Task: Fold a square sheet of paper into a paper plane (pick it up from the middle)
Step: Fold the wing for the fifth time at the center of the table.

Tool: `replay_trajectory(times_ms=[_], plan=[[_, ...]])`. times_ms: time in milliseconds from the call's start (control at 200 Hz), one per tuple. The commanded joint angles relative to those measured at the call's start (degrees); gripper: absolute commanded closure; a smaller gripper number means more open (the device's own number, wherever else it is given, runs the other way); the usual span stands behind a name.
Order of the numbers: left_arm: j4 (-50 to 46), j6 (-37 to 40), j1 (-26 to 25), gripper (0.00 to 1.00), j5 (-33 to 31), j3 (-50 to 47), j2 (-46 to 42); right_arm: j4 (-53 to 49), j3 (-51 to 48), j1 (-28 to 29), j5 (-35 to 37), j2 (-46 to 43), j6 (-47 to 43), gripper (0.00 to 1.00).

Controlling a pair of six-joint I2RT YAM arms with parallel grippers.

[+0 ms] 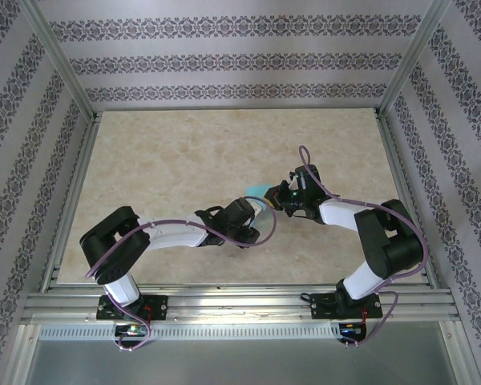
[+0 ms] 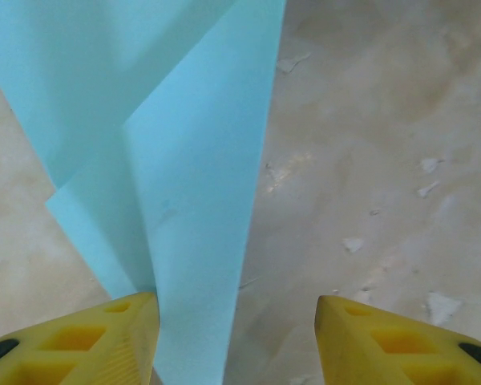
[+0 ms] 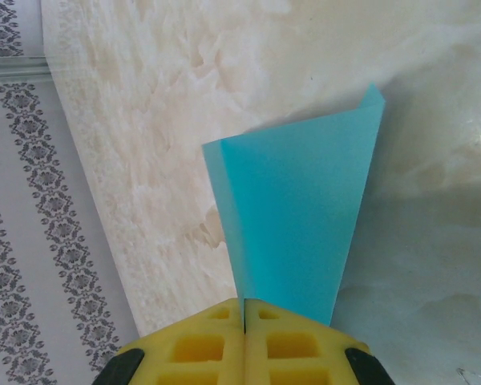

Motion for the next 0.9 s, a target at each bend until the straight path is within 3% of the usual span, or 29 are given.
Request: replay_trajectory(times_ms=[0,400,894], plan=[[-2.11,2.26,-1.56,0.45,-5.15,2.47,0.84,0.96,0.17,0.06,-0.17,0.54,0.74,1.0],[-6.42,5.4,-4.36,0.52,-14.12,5.32,3.62,0.73,0.27,0.05,-0.61,-0.15,0.82,1.0],[-5.08,5.84,-4.91,0.58,-14.69,4.81,2.81,0.28,0.08,0.01,-0.51,-0.69,0.75,1.0]])
